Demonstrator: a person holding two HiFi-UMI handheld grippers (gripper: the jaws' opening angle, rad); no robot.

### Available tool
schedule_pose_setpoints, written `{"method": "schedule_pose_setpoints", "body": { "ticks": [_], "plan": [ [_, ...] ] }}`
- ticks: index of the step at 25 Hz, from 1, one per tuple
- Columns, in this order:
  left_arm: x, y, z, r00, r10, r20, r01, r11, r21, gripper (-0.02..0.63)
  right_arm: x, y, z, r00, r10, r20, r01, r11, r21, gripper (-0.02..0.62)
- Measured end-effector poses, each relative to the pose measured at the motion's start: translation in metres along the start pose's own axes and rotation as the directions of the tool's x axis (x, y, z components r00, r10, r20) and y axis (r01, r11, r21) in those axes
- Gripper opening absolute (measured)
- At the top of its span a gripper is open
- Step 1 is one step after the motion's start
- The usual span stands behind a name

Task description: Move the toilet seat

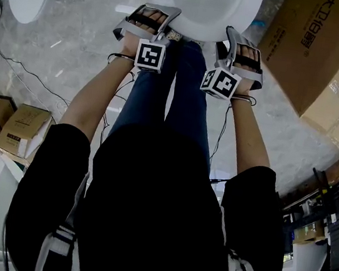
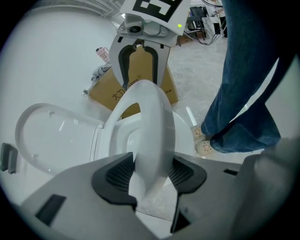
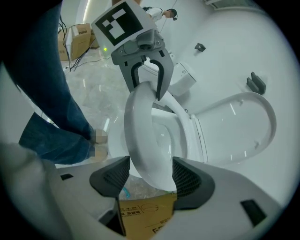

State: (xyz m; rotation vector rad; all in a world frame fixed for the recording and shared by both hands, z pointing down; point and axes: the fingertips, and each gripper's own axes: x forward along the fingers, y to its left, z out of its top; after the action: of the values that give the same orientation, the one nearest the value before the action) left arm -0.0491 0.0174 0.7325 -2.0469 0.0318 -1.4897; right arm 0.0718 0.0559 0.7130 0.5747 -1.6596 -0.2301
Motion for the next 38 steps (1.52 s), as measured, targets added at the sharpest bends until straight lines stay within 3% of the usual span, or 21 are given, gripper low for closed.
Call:
{"method": "schedule_pose_setpoints", "body": {
  "ticks": [5, 14, 17, 24, 38],
  "plan": [
    [-0.009, 0.003, 0.003, 0.999, -0.032, 0.007, 0.032, 0.999, -0.014, 0.212, 0.001, -0.005, 0.004, 1.0, -0.002, -0.001, 0.002, 1.0, -0.02, 0.284],
    [-0.024, 0.025, 0.005, 1.0, -0.006, 0.004, 0.006, 1.0, -0.018, 0.202, 0.0, -0.021, 0.006, 0.998, -0.056, -0.035, 0.054, 0.996, -0.072, 0.282],
    [-0.031, 0.031, 0.007, 1.0, -0.008, 0.012, 0.008, 0.999, -0.032, 0.196, -0.003, -0.028, 0.01, 0.997, -0.063, -0.044, 0.058, 0.993, -0.107, 0.212],
    [-0.042, 0.047, 0.01, 0.999, -0.022, 0.023, 0.023, 0.999, -0.045, 0.19, -0.01, -0.043, 0.013, 0.995, -0.077, -0.057, 0.066, 0.982, -0.177, 0.189],
    [-0.066, 0.089, 0.014, 0.998, -0.044, 0.039, 0.047, 0.996, -0.072, 0.167, -0.033, -0.084, 0.011, 0.993, -0.033, -0.117, 0.01, 0.981, -0.194, 0.169]
  ]
}}
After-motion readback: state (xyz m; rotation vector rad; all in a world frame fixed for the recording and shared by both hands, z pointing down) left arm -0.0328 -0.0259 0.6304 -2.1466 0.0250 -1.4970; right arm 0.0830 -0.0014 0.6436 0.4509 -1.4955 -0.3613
